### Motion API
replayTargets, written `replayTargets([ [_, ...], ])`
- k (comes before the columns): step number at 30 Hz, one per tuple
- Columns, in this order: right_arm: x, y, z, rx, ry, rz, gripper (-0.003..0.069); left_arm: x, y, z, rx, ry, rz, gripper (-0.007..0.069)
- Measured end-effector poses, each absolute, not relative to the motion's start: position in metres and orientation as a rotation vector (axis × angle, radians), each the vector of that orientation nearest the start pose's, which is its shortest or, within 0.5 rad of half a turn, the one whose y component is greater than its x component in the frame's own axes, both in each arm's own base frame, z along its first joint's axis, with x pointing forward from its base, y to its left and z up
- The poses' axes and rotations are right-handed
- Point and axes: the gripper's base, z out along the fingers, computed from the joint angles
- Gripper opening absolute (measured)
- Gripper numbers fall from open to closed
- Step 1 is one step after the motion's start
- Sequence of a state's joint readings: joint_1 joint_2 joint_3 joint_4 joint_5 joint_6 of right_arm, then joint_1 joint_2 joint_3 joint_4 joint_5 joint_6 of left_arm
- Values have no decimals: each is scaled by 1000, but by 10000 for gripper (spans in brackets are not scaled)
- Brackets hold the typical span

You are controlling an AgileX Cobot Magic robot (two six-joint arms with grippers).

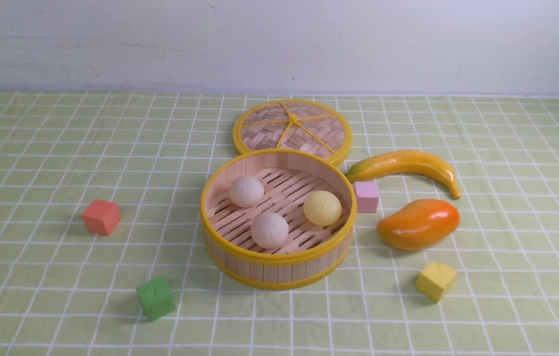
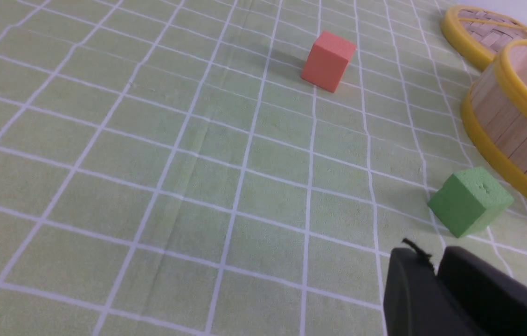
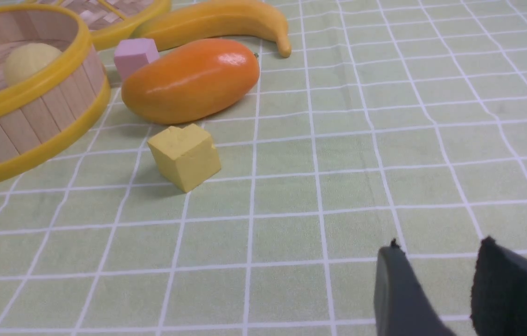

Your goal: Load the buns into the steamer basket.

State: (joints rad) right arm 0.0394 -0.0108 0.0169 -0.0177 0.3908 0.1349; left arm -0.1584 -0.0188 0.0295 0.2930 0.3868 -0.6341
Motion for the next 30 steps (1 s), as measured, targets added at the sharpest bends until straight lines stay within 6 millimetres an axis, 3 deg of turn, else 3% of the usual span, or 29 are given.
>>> replayTargets([
  [30,52,1,173,79,1880,102,241,53,2,171,-265,1855,-257,92],
])
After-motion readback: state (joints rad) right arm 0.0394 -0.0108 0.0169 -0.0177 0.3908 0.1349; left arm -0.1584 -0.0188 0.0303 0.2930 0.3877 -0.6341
